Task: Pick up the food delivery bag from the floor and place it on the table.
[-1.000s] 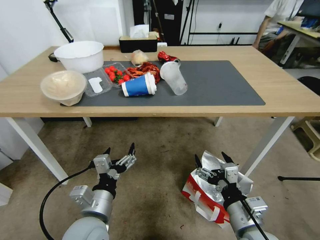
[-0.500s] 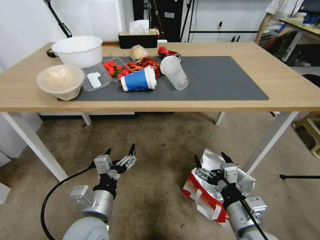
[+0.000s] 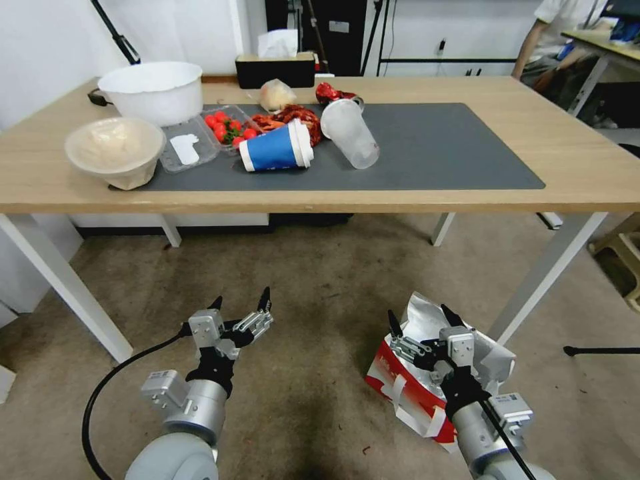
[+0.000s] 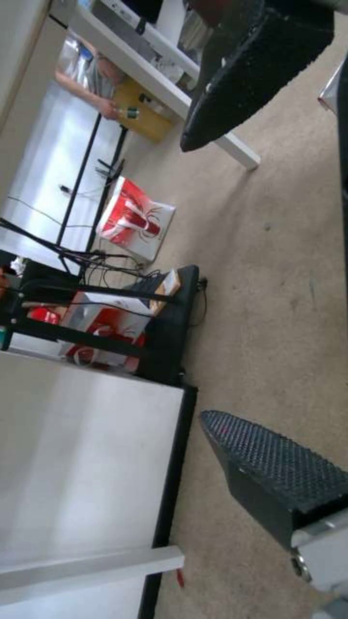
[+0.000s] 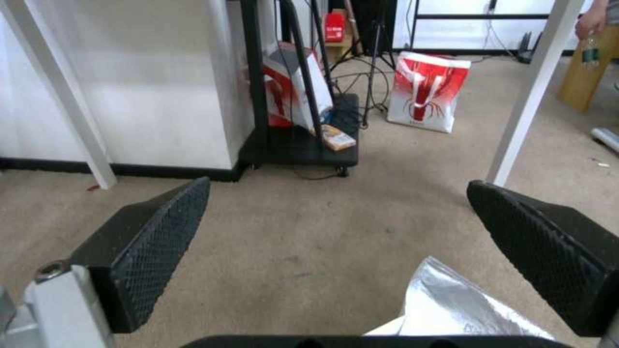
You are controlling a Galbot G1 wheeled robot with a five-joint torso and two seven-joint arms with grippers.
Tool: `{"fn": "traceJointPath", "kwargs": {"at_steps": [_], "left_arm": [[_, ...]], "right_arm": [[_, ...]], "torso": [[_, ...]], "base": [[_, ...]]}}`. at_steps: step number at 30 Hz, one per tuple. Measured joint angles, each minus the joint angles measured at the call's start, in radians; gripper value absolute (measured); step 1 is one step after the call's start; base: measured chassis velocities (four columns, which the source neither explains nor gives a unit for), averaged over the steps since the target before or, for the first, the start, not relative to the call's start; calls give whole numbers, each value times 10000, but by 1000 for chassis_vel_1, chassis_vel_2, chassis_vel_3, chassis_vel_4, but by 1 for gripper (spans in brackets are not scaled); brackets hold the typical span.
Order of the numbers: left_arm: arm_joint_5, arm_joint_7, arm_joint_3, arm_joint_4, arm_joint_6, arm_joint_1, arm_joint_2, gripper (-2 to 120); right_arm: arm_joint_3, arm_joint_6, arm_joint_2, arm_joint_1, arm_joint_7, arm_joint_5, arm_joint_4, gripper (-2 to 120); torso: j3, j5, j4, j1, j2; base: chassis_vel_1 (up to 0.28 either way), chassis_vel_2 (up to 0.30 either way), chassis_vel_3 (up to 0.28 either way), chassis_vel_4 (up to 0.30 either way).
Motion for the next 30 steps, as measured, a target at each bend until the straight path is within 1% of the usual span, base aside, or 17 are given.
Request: {"fn": "traceJointPath", "kwargs": {"at_steps": [12, 17, 25, 30], "left_arm": [[51, 31, -5, -39, -24, 22, -6, 100], [54, 33, -7, -39, -44, 26, -10, 100], [55, 33, -25, -28, -54, 22, -13, 100], [53, 38, -25, -11, -54, 15, -11, 100]], "right_arm": [[11, -1, 0, -35, -7, -1, 51, 100], [5, -1, 0, -36, -11, -8, 49, 100], [-26, 0, 0, -24, -26, -29, 1, 100], [-28, 2, 0, -19, -31, -32, -22, 100]], "torso": [[-389, 0, 0, -168, -559], [-485, 0, 0, -199, -685], [-761, 0, 0, -294, -1058], [-872, 0, 0, -340, -1215]], "base": [[0, 0, 0, 0], [0, 0, 0, 0], [0, 0, 0, 0], [0, 0, 0, 0]]}}
